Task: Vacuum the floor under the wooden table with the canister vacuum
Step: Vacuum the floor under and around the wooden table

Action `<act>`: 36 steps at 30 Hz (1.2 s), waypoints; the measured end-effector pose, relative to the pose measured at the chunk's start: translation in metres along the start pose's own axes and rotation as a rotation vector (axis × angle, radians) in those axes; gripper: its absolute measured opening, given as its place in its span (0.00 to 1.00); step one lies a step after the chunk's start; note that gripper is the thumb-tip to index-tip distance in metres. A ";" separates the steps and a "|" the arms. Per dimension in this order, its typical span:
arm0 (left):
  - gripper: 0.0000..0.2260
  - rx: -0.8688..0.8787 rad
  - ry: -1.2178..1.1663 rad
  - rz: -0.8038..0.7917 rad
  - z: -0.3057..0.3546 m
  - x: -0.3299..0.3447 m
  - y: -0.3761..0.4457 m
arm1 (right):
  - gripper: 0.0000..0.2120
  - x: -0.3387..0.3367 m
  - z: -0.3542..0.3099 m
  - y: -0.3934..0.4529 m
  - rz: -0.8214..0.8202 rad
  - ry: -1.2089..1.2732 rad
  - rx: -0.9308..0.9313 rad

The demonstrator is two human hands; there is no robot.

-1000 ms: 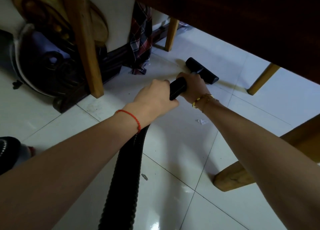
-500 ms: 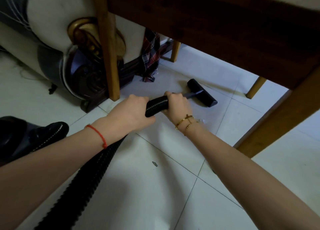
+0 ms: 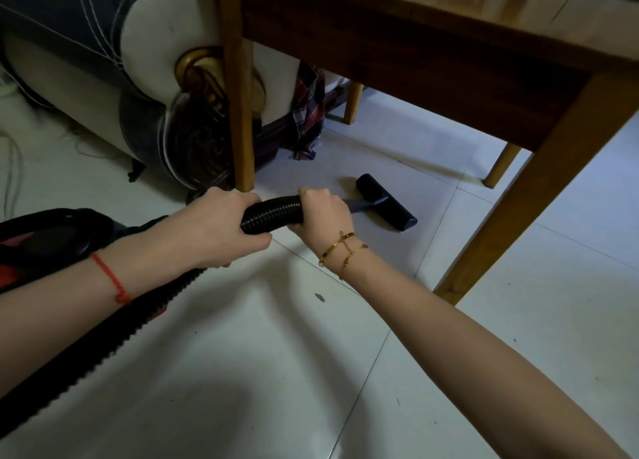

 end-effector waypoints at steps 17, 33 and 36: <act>0.10 0.084 -0.029 -0.038 0.035 0.007 0.011 | 0.11 -0.018 0.034 -0.017 -0.001 0.001 0.107; 0.13 0.134 0.057 0.001 0.083 0.073 0.113 | 0.13 0.006 0.153 0.017 0.046 0.017 0.204; 0.12 0.125 0.066 0.019 0.090 0.078 0.131 | 0.13 0.011 0.170 0.029 0.061 0.023 0.218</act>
Point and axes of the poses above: each hand's wrist, its own y-axis towards the middle knuckle, its own x-axis out of the palm, z = x × y, the point moved 6 cm from there along y, towards the middle knuckle, and after that the axes turned 7 degrees about -z, right-handed, at the moved point
